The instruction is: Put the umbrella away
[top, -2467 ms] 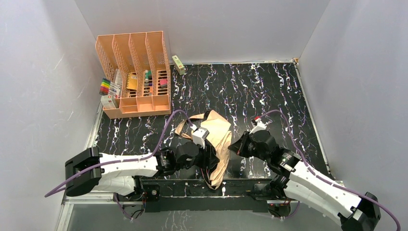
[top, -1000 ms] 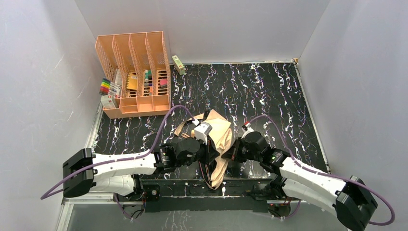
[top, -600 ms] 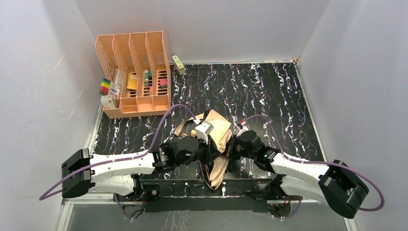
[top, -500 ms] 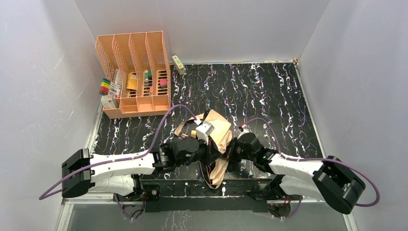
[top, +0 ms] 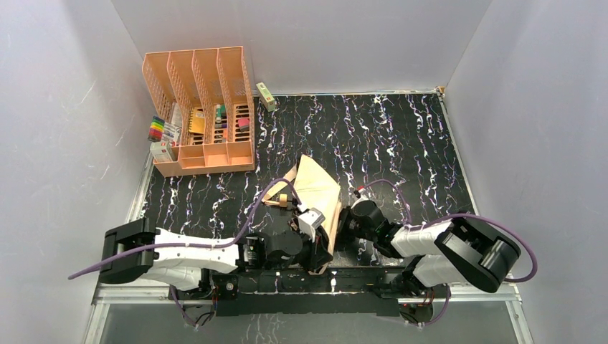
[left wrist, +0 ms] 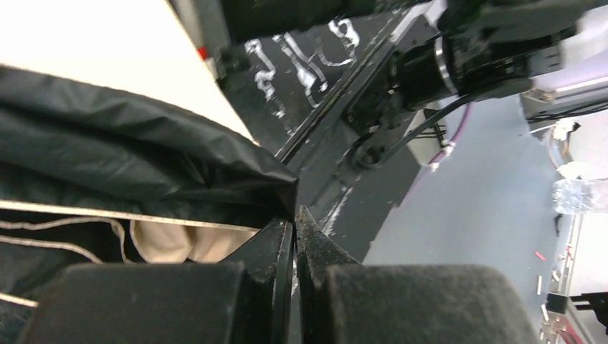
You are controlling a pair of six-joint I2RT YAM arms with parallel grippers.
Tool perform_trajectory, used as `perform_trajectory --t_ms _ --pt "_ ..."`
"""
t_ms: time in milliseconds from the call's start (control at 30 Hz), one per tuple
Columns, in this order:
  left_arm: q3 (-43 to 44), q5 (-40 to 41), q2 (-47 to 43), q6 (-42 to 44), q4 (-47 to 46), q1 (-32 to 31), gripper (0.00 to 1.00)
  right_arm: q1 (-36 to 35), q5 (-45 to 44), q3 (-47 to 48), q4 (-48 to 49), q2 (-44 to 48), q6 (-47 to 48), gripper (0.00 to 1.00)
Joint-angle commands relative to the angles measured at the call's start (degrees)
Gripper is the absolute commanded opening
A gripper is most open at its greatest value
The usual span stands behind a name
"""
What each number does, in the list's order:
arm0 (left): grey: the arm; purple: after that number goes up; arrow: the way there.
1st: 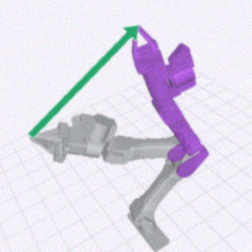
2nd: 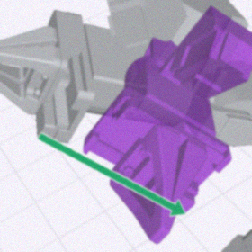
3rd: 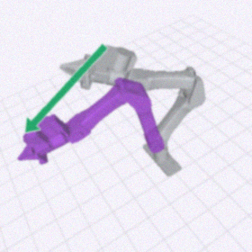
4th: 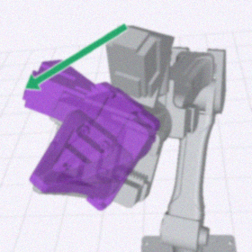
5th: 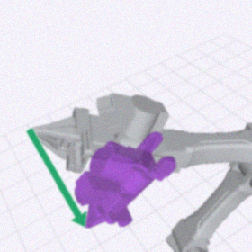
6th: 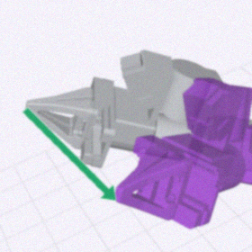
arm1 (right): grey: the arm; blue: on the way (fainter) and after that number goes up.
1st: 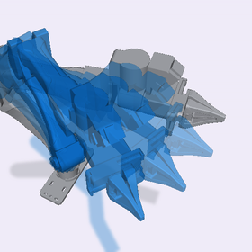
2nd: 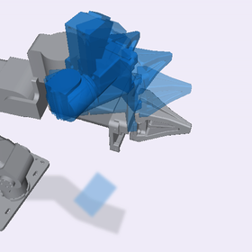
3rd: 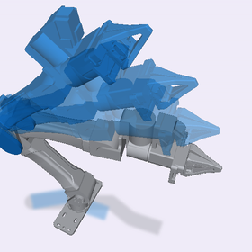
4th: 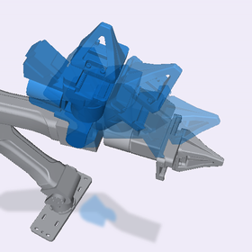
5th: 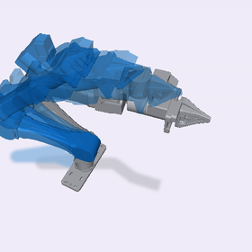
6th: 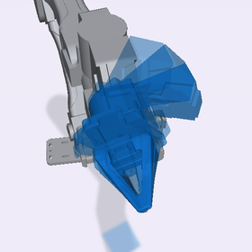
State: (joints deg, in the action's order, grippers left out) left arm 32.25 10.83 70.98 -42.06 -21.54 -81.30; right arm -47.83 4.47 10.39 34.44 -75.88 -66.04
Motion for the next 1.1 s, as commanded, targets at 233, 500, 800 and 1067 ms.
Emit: perform_trajectory --t_ms 233,500,800,1067 --pt "-11.07 5.38 3.78 -7.22 -9.61 -1.40 0.03 -0.14 -7.33 3.68 -28.06 25.73 5.54 0.00" --pt "-11.60 3.99 7.11 -8.16 -10.85 -1.38 0.07 -0.15 -0.69 16.37 -33.07 34.04 17.51 0.01" --pt "-11.33 3.58 8.10 -8.32 -10.85 -1.49 0.00 -0.13 1.97 17.36 -26.28 18.61 15.58 0.00" --pt "-11.51 3.50 8.46 -8.39 -10.81 -1.50 0.01 -0.52 8.00 8.71 -17.28 13.13 9.93 0.00"
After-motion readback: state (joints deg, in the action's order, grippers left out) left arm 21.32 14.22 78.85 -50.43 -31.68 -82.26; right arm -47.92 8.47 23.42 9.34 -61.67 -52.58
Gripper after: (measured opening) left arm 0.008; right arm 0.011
